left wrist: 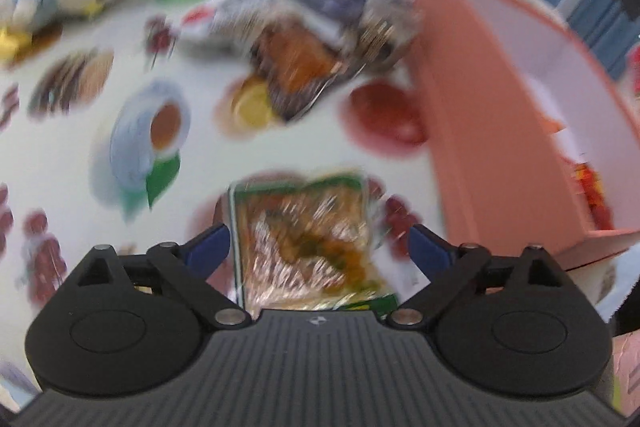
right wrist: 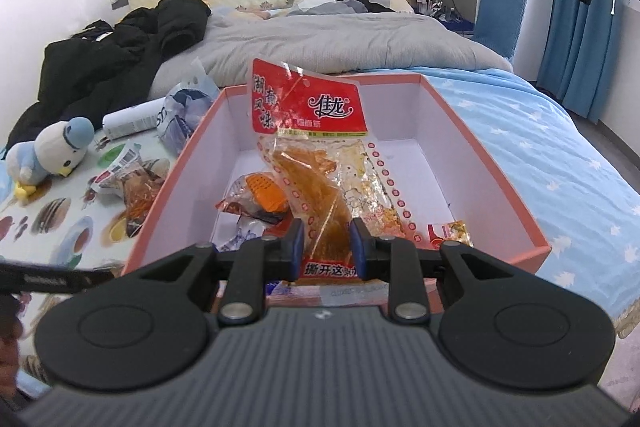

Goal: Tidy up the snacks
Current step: 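Carry the green-striped bag with left tool while right carries red-labelled pack over pink box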

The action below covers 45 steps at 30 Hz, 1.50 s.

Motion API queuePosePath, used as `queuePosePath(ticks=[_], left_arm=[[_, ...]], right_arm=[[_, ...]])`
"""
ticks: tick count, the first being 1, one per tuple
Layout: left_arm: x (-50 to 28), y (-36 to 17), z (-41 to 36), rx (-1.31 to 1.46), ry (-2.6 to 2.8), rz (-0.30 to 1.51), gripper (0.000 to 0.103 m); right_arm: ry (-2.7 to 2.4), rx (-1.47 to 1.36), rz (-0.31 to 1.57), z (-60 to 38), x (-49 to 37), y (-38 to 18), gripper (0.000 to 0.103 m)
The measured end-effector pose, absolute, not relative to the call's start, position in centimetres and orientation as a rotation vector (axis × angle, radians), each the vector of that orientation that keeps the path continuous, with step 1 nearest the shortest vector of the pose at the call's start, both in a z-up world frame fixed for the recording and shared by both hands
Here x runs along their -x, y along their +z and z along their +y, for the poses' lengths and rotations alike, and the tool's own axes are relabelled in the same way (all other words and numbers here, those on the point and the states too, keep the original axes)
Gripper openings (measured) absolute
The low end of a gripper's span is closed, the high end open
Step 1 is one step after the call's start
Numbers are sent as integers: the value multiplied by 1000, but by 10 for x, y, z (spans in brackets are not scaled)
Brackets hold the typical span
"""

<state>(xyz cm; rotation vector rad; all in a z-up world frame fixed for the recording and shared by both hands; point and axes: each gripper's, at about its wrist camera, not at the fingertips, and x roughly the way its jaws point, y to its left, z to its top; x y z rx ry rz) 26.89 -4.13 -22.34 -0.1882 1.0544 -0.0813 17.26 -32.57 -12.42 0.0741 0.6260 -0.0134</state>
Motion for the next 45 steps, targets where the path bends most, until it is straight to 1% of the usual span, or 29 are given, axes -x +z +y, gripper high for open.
queuePosePath(ticks=[2, 3, 8, 10, 11, 13, 14, 15, 17, 20, 22, 23, 29, 35, 40, 45], left_arm=[[-270, -235, -41, 203, -72, 1083, 98], [-271, -240, -42, 199, -49, 1095, 101], [-273, -246, -53, 144, 1, 1065, 101], [-276, -250, -58, 96, 19, 1067, 100], [-276, -249, -61, 66, 22, 1065, 94], [-276, -248, -63, 41, 11, 1061, 91], [-274, -247, -63, 37, 4, 1062, 87], [-273, -244, -62, 40, -16, 1060, 79], [-271, -241, -62, 35, -52, 1058, 71], [-266, -237, -61, 36, -82, 1051, 64], [-263, -233, -61, 29, -97, 1046, 61], [-261, -230, -60, 34, -103, 1043, 57], [-253, -205, -48, 106, -123, 1015, 56], [-254, -148, -57, 140, -185, 924, 57], [-282, -101, -91, 162, -256, 853, 57], [-313, -72, -137, 169, -337, 832, 57]], right_arm=[[-11, -76, 624, -326, -172, -124, 28], [-11, -76, 621, -326, -172, -124, 28], [-13, -77, 613, -329, -168, -123, 28], [-11, -69, 610, -328, -167, -123, 28], [-9, -65, 609, -328, -167, -123, 28], [-6, -54, 605, -325, -167, -123, 28], [-6, -45, 601, -323, -166, -123, 28], [-6, -33, 597, -322, -166, -123, 28], [-6, -18, 597, -320, -165, -123, 28], [-16, 41, 608, -315, -167, -129, 28], [-9, 28, 618, -315, -167, -129, 28], [-8, 26, 620, -316, -166, -129, 28], [7, -13, 617, -320, -163, -120, 28], [13, -30, 601, -322, -165, -110, 28], [17, -43, 586, -331, -181, -98, 28], [14, -90, 634, -346, -210, -95, 28]])
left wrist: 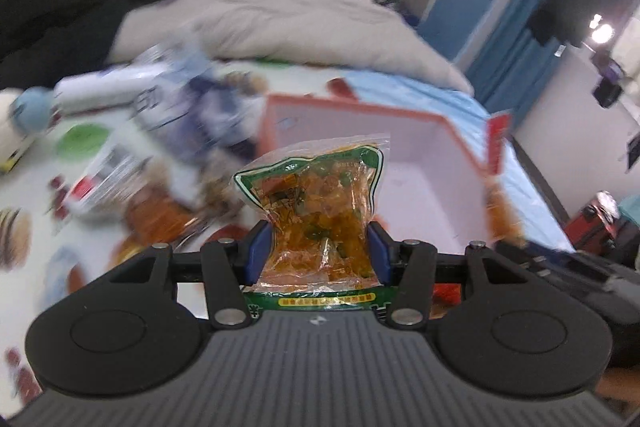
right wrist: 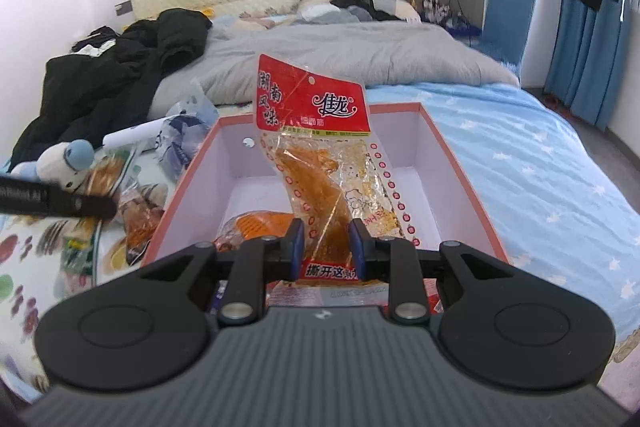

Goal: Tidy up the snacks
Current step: 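Carry the green-striped bag with left tool while right carries red-labelled pack over pink box, then lower both packs into the pink box and open both tools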

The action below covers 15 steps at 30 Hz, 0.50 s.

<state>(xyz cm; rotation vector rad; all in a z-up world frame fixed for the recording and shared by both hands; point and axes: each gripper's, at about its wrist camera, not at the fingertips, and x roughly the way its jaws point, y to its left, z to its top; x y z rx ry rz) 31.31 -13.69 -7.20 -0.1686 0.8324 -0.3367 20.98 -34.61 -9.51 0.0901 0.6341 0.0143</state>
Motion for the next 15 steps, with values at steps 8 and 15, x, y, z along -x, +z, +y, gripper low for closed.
queuePosePath(ticks=[8, 15], left_arm=[[-344, -81, -201, 122, -416, 882, 58], [-354, -112, -218, 75, -445, 954, 64]], right_arm=[[20, -111, 662, -365, -235, -103, 28], [15, -127, 719, -372, -246, -132, 29]])
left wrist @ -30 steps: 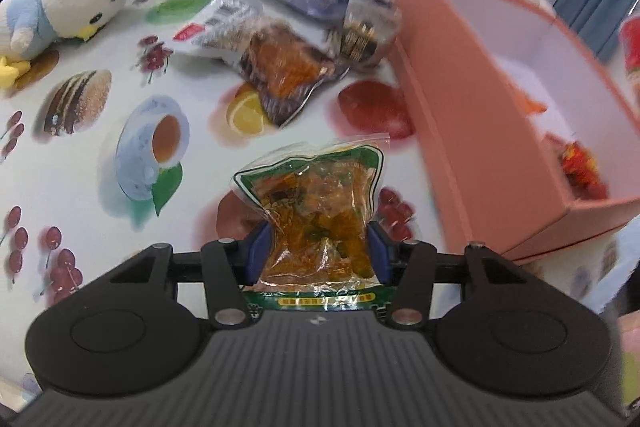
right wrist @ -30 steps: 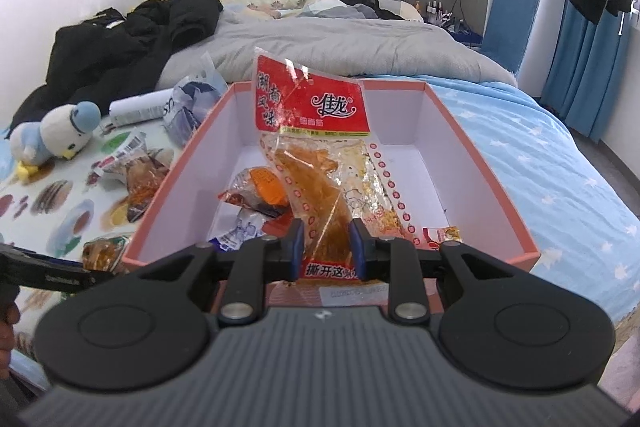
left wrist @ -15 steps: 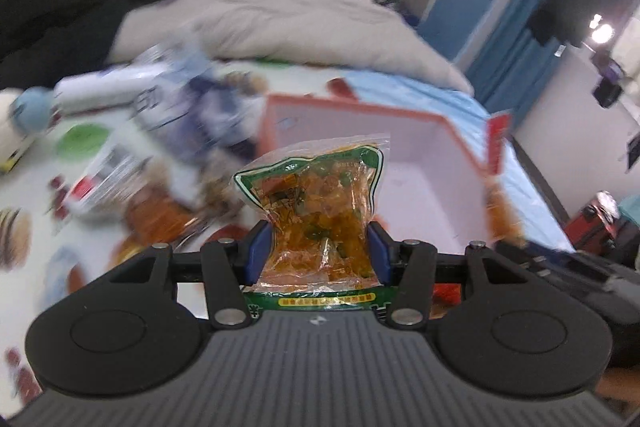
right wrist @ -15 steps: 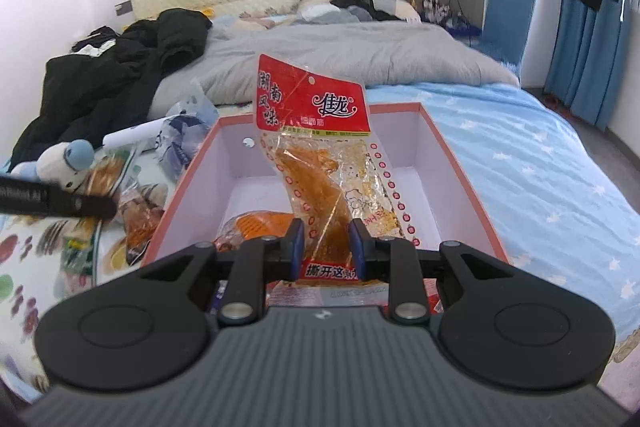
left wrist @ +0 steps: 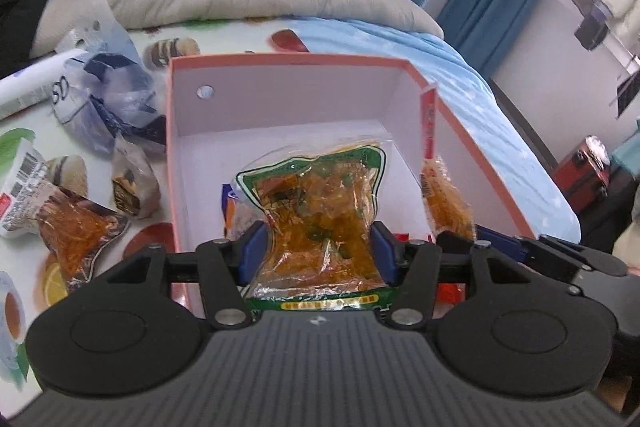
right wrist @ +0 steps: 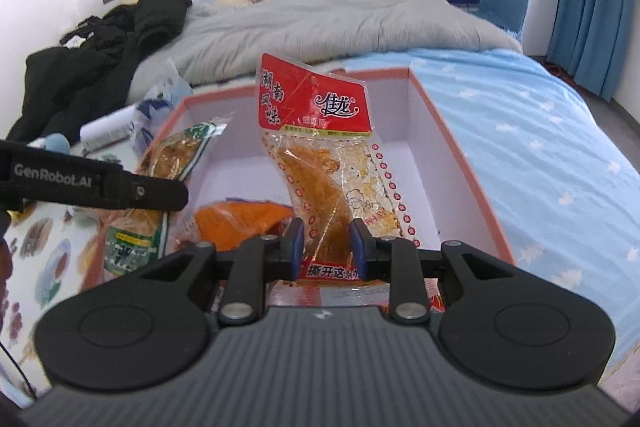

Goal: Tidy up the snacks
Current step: 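Lower both packs into the pink box and open both tools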

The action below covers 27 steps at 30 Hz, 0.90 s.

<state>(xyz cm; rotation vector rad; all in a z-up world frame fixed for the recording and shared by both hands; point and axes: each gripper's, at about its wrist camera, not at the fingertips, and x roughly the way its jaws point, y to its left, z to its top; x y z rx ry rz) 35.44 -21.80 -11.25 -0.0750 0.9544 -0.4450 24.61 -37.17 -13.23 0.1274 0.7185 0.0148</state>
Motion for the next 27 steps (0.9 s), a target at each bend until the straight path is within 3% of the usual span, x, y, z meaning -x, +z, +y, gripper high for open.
queuePosePath(ticks=[4, 6, 7, 13, 16, 27], left_arm=[[-352, -113, -214, 61, -444, 937, 78], [-350, -111, -208, 71, -448, 933, 79], [-349, -109, -205, 78, -451, 927, 79], [-317, -86, -187, 78, -454, 836, 85], [-302, -76, -180, 84, -463, 786, 95], [-273, -63, -162, 140, -486, 743, 95]], right_arm=[[15, -171, 738, -377, -246, -139, 36], [12, -182, 738, -379, -245, -138, 58], [4, -178, 731, -378, -243, -135, 60], [-7, -135, 654, -370, -217, -116, 59], [-8, -148, 623, -367, -202, -108, 59], [-20, -160, 577, -359, -170, -95, 59]])
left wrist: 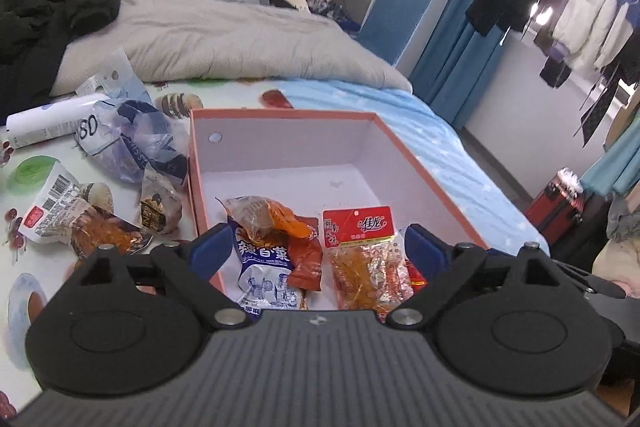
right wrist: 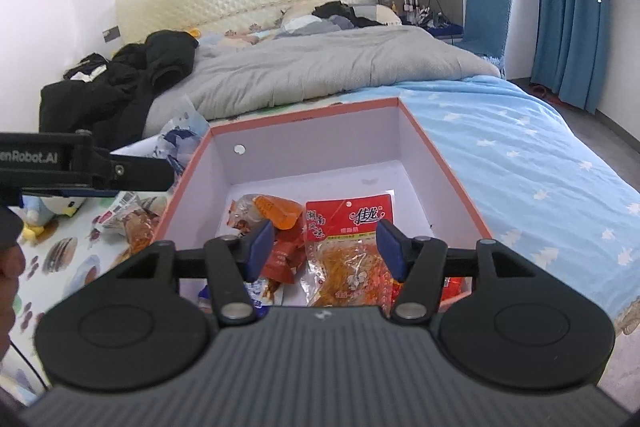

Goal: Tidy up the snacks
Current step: 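Lower both packs into the pink box and open both tools, then withdraw both open tools from the pink box back to the snack pile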

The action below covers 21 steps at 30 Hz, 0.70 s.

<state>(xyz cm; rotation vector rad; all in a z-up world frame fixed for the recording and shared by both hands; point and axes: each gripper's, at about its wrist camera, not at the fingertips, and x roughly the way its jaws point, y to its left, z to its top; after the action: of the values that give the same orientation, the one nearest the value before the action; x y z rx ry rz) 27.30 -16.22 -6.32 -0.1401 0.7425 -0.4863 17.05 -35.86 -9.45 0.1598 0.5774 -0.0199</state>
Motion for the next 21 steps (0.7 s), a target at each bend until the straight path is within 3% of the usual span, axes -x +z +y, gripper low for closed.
queuePosePath(ticks=[10, 21], left_arm=[[-202, -57, -112, 156, -409, 636, 95], [-143, -76, -47, 171, -272, 635, 95]], right_arm=[[29, -153, 476, -323, -123, -83, 59], [138, -85, 441, -259, -78, -89, 59]])
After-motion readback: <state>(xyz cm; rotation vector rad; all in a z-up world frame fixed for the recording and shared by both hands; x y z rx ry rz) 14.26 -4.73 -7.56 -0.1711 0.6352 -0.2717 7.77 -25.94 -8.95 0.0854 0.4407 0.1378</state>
